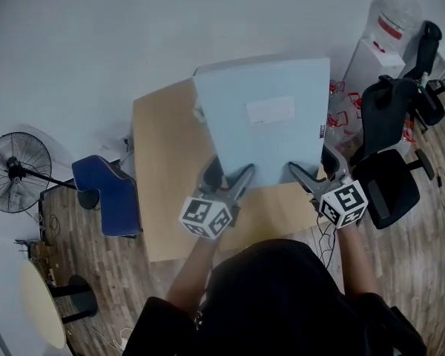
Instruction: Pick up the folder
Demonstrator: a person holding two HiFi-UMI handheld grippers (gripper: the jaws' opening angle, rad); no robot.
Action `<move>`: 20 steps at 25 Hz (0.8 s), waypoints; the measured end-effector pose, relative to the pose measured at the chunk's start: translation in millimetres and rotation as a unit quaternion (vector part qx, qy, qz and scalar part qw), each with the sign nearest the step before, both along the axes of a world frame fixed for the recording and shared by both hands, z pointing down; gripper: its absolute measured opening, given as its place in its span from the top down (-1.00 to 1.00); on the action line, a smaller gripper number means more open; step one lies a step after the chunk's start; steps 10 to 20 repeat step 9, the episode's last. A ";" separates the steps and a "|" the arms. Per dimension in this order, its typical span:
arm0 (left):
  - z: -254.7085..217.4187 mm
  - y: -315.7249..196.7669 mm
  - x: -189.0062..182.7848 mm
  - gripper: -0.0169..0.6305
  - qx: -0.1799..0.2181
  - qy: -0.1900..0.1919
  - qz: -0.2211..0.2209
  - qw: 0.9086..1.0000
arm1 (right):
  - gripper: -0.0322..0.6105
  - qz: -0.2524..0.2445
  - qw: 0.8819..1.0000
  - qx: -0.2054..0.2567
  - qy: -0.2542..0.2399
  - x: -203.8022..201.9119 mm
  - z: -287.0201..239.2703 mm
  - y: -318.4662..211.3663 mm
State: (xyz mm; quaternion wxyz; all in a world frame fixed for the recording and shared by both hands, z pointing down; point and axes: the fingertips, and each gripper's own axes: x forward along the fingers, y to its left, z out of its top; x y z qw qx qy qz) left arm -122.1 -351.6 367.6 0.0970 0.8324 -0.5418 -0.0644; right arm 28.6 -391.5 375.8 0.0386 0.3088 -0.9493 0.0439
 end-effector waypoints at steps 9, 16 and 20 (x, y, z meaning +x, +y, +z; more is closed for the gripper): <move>-1.8 0.4 3.4 -0.23 0.004 0.008 -0.003 1.000 | -0.31 -0.001 1.000 0.005 0.000 3.7 -4.7 1.3; -1.8 0.4 3.4 -0.23 0.004 0.008 -0.003 1.000 | -0.31 -0.001 1.000 0.005 0.000 3.7 -4.7 1.3; -1.8 0.4 3.4 -0.23 0.004 0.008 -0.003 1.000 | -0.31 -0.001 1.000 0.005 0.000 3.7 -4.7 1.3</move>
